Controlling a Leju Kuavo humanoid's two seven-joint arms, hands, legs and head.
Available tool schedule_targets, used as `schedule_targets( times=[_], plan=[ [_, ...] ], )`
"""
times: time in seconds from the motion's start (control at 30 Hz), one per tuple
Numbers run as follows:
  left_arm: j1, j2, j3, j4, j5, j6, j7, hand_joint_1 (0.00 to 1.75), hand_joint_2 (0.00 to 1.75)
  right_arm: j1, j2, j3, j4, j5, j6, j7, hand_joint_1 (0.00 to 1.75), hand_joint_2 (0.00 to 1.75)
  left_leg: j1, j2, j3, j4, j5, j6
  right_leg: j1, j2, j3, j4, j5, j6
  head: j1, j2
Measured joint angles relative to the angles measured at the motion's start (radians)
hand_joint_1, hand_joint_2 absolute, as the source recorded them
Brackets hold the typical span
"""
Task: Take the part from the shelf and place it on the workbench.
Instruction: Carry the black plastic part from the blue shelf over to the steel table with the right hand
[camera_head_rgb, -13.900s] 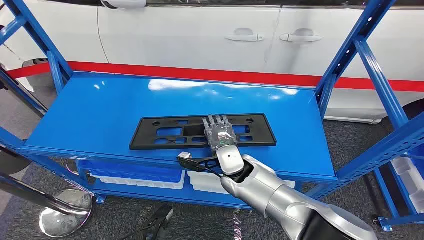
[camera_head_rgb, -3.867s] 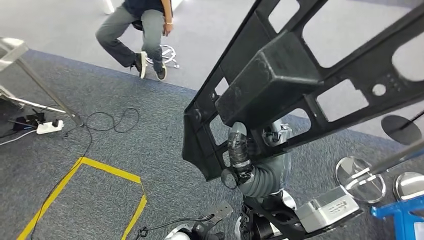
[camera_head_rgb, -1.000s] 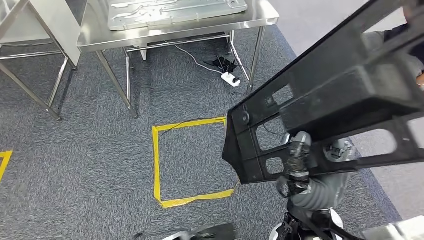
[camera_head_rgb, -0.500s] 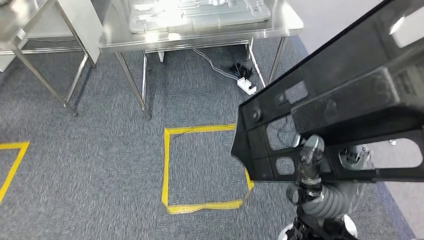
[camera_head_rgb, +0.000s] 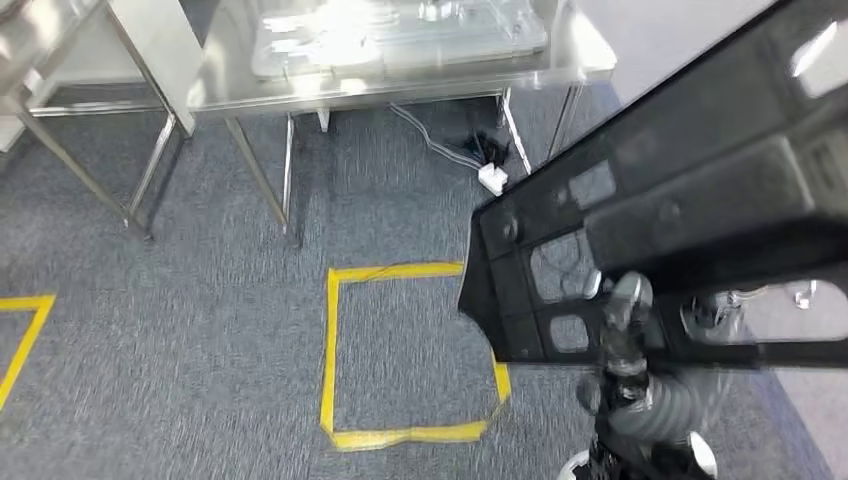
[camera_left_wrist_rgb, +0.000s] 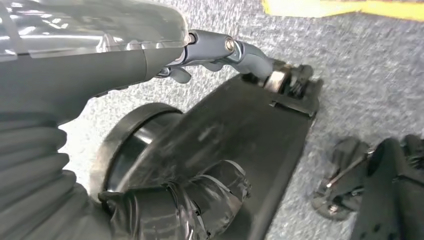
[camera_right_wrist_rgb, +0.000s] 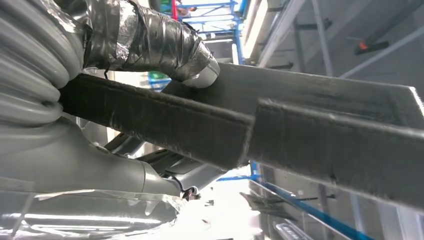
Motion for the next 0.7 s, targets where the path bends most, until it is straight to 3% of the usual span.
schedule_targets(
  times=[0.07, 0.1, 0.17, 0.23, 0.27, 0.3, 0.33, 0.37, 0.43, 0.47, 0.5, 0.6, 0.67, 0.7],
  plan=[
    [-0.001, 0.001, 0.000, 0.002, 0.000, -0.001, 0.000, 0.00, 1.75, -0.001, -0.001, 0.000, -0.001, -0.003, 0.000, -0.002, 1.75, 1.75, -0.002, -0.003, 0.030, -0.024, -0.016, 0.011, -0.005, -0.001, 0.017, 0.010, 0.004, 0.010, -0.002, 0.000],
    [-0.002, 0.001, 0.000, 0.004, 0.000, -0.001, 0.000, 0.00, 1.75, -0.002, -0.002, 0.000, -0.001, -0.005, 0.000, -0.002, 1.75, 1.75, 0.000, -0.005, 0.048, -0.032, -0.023, 0.017, -0.006, -0.001, 0.009, 0.036, 0.010, 0.015, -0.002, 0.000],
    [-0.006, 0.001, 0.000, 0.007, -0.001, -0.001, 0.000, 0.00, 1.75, -0.005, -0.002, 0.000, -0.001, -0.010, 0.002, -0.003, 1.75, 1.75, 0.004, -0.008, 0.083, -0.043, -0.039, 0.027, -0.006, 0.001, -0.053, 0.136, 0.006, 0.019, 0.002, 0.000],
    [-0.008, 0.001, 0.000, 0.009, -0.002, -0.001, 0.000, 0.00, 1.75, -0.006, -0.003, 0.001, -0.001, -0.018, 0.009, -0.004, 1.75, 1.75, 0.005, -0.010, 0.108, -0.043, -0.061, 0.032, -0.004, 0.002, -0.148, 0.243, -0.035, 0.023, 0.006, 0.000],
    [-0.006, 0.000, 0.000, 0.009, -0.002, -0.001, 0.001, 0.00, 1.75, -0.006, -0.003, 0.001, 0.000, -0.022, 0.013, -0.004, 1.75, 1.75, 0.005, -0.012, 0.121, -0.043, -0.072, 0.033, -0.004, 0.002, -0.187, 0.268, -0.060, 0.025, 0.007, 0.000],
    [-0.004, 0.000, 0.000, 0.009, -0.003, -0.002, 0.002, 0.00, 1.75, -0.006, -0.003, 0.001, 0.000, -0.026, 0.018, -0.004, 1.75, 1.75, 0.006, -0.014, 0.136, -0.043, -0.085, 0.031, -0.005, 0.002, -0.213, 0.267, -0.073, 0.027, 0.007, 0.000],
    [-0.003, -0.001, 0.000, 0.009, -0.003, -0.002, 0.003, 0.00, 1.75, -0.006, -0.003, 0.001, 0.000, -0.028, 0.022, -0.004, 1.75, 1.75, 0.008, -0.016, 0.154, -0.043, -0.100, 0.028, -0.005, 0.002, -0.226, 0.236, -0.060, 0.029, 0.007, 0.000],
    [-0.002, -0.002, 0.000, 0.009, -0.003, -0.003, 0.004, 0.00, 1.75, -0.006, -0.003, 0.002, 0.000, -0.030, 0.025, -0.004, 1.75, 1.75, 0.010, -0.018, 0.171, -0.042, -0.115, 0.024, -0.006, 0.002, -0.226, 0.183, -0.017, 0.031, 0.008, 0.000],
    [-0.002, -0.003, 0.000, 0.010, -0.003, -0.004, 0.006, 0.00, 1.75, -0.007, -0.003, 0.003, 0.002, -0.036, 0.029, -0.004, 1.75, 1.75, 0.011, -0.021, 0.194, -0.040, -0.147, 0.014, -0.007, 0.001, -0.219, 0.078, 0.110, 0.030, 0.012, 0.000],
    [-0.004, -0.004, 0.000, 0.011, -0.003, -0.003, 0.008, 0.00, 1.75, -0.008, -0.003, 0.003, 0.004, -0.039, 0.031, -0.003, 1.75, 1.75, 0.009, -0.022, 0.198, -0.041, -0.158, 0.008, -0.006, 0.002, -0.217, 0.049, 0.152, 0.025, 0.013, 0.000],
    [-0.005, -0.004, 0.000, 0.012, -0.003, -0.003, 0.010, 0.00, 1.75, -0.009, -0.003, 0.004, 0.005, -0.040, 0.031, -0.002, 1.75, 1.75, 0.008, -0.021, 0.203, -0.042, -0.163, 0.002, -0.004, 0.004, -0.216, 0.038, 0.170, 0.017, 0.014, 0.000],
    [-0.010, -0.004, 0.000, 0.013, -0.003, -0.001, 0.011, 0.00, 1.75, -0.014, -0.003, 0.005, 0.006, -0.027, 0.029, 0.004, 1.75, 1.75, 0.010, -0.017, 0.192, -0.003, -0.147, -0.010, -0.004, 0.005, -0.198, 0.028, 0.150, -0.006, 0.011, 0.000],
    [-0.011, -0.004, 0.000, 0.014, -0.004, -0.001, 0.011, 0.00, 1.75, -0.017, -0.003, 0.006, 0.008, -0.013, 0.029, 0.011, 1.75, 1.75, 0.013, -0.012, 0.131, 0.096, -0.141, -0.018, -0.005, -0.002, -0.172, 0.021, 0.134, -0.015, 0.008, 0.000],
    [-0.011, -0.005, 0.000, 0.014, -0.005, -0.001, 0.011, 0.00, 1.75, -0.018, -0.003, 0.007, 0.010, -0.007, 0.029, 0.014, 1.75, 1.75, 0.013, -0.010, 0.089, 0.151, -0.154, -0.022, -0.004, -0.007, -0.157, 0.017, 0.124, -0.017, 0.007, 0.000]
  ],
)
